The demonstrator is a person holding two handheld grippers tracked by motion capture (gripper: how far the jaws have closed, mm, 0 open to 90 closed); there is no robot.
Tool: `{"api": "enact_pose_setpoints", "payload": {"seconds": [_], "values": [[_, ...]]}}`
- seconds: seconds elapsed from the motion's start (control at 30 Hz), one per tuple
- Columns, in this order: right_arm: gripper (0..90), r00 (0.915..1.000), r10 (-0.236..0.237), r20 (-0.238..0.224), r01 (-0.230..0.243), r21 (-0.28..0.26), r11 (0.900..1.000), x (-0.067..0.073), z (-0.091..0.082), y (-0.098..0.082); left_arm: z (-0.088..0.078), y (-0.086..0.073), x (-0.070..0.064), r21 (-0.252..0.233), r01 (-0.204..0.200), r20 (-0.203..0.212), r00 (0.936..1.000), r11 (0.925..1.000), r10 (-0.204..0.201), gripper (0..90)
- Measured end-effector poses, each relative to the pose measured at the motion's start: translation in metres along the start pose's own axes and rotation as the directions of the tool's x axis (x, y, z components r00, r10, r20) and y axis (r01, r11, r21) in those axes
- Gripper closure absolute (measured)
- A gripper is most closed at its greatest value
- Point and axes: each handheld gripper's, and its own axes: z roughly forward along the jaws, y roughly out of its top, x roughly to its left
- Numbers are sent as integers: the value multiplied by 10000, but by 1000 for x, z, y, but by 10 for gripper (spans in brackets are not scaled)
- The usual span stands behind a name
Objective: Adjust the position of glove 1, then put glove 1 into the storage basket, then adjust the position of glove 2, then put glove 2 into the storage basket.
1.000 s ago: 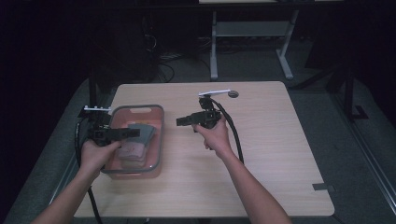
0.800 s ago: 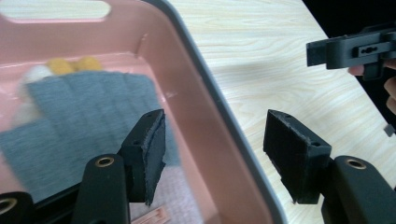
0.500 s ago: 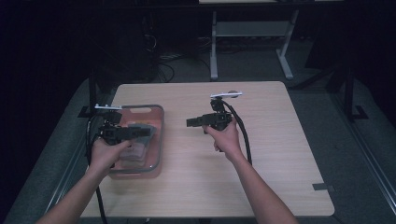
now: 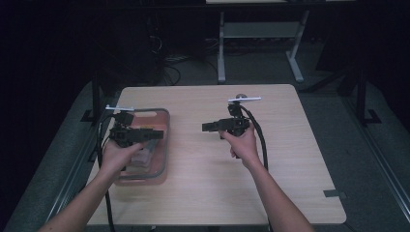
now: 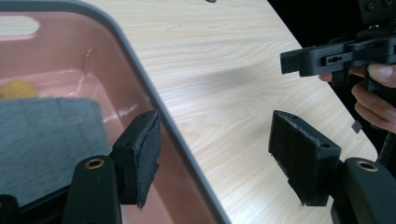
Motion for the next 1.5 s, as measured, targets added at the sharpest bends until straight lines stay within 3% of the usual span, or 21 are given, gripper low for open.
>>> {"api": "enact_pose_setpoints", "payload": {"seconds": [0.8, 1.5], "values": [[542, 9978, 600, 288, -582, -610, 9964, -28, -44, -16, 32, 9, -35, 246, -520, 713, 9962, 9983, 502, 302], [514, 9926, 1106, 499, -1051, -1023, 9892, -56, -79, -35, 57, 7, -58, 574, -908, 1350, 9874, 9942, 824, 291]]}}
